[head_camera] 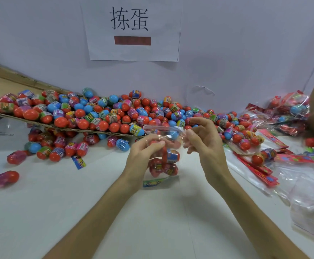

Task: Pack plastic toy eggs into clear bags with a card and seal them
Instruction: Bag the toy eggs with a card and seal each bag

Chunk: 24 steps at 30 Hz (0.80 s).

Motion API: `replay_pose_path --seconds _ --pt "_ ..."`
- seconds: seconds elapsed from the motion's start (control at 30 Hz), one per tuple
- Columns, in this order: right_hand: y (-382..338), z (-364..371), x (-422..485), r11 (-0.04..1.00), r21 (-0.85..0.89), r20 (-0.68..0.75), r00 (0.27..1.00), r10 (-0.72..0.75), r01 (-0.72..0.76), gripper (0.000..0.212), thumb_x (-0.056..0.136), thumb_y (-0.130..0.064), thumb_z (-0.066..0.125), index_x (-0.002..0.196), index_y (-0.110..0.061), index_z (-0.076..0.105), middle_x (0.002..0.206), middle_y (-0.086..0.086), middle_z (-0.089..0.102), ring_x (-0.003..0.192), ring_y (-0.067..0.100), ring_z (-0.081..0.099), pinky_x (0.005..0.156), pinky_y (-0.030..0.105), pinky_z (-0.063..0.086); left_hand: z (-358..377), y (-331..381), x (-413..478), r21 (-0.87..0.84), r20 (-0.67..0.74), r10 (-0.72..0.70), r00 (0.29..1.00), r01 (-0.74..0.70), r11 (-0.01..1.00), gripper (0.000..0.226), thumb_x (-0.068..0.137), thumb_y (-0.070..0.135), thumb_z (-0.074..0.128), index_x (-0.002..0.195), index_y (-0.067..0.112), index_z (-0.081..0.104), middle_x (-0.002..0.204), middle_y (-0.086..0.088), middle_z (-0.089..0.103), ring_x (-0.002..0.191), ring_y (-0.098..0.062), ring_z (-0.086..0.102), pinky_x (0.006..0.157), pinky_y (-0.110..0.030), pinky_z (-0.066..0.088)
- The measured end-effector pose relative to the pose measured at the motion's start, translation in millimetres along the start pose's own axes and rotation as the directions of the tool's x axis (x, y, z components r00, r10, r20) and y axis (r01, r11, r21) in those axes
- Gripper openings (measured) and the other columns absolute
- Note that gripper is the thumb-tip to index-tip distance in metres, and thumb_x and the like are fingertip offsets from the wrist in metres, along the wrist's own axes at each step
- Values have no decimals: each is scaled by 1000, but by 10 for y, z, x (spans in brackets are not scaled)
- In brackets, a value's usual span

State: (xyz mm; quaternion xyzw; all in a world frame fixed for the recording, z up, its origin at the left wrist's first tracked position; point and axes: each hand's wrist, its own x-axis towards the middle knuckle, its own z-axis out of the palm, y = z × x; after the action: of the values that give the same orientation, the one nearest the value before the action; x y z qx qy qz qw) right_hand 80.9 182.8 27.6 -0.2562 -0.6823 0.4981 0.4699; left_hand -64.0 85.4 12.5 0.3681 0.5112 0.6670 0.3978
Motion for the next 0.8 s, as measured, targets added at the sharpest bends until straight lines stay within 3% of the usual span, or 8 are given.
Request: replay_pose_path --seconds 0.07,0.13,0.23,0.33,0.43,0.53,0.67,0.8 --pt "-6 6 15 993 -11 84 989 118 -118 55 78 -48 73 127 -32 50 102 -4 65 86 10 69 68 26 56 -15 -20 6 -42 -50 -27 998 24 999 15 93 23 65 90 17 78 104 -6 78 96 -21 71 67 -25 56" --pt "21 12 4 977 -145 157 971 180 -157 67 70 -54 78 127 -37 50 109 -4 65 91 5 67 77 26 55 -32 -28 20 -67 -67 -49 997 44 997 18 95 19 63 92 18 81 102 -4 78 97 -26 71 72 -28 58" --pt "54 19 -29 966 -203 251 945 210 -160 36 77 -39 84 107 -29 66 101 -3 70 90 13 69 72 25 55 -43 6 15 -17 8 2 1000 -2 1000 26 93 22 60 105 26 83 116 1 77 113 -17 71 92 -28 56" --pt "56 20 -36 979 -139 207 963 175 -148 12 85 -16 82 86 -17 70 87 3 73 79 20 72 60 22 53 -34 47 20 -42 30 -17 999 19 999 28 97 28 60 120 30 76 122 5 75 115 -11 69 88 -26 57" --pt "25 9 -21 982 -136 148 978 148 -128 11 87 -15 80 82 -20 70 84 -3 73 78 14 69 61 21 52 -18 52 18 -68 -43 -63 997 60 996 28 101 31 58 120 20 74 114 -5 76 100 -23 71 77 -32 57" --pt "15 -14 -6 984 -97 130 979 158 -146 10 91 -17 75 83 -23 72 85 -6 73 79 11 67 65 23 54 -25 41 6 -60 -122 -49 991 42 997 23 103 24 59 109 21 80 101 -7 78 86 -18 72 67 -25 58" --pt "25 -18 -9 986 -120 121 984 133 -118 10 89 -13 77 82 -20 75 83 -3 73 79 14 67 65 23 53 -19 21 -3 -45 -84 -34 996 30 999 19 96 13 65 99 18 83 102 -8 79 87 -18 73 68 -24 57" --pt "13 7 -16 987 -126 108 987 118 -104 10 90 -24 76 80 -21 74 77 -5 72 73 12 68 61 20 53 -21 18 14 -61 -176 9 984 -20 998 19 92 5 68 88 14 84 93 -9 79 84 -17 74 70 -21 57"
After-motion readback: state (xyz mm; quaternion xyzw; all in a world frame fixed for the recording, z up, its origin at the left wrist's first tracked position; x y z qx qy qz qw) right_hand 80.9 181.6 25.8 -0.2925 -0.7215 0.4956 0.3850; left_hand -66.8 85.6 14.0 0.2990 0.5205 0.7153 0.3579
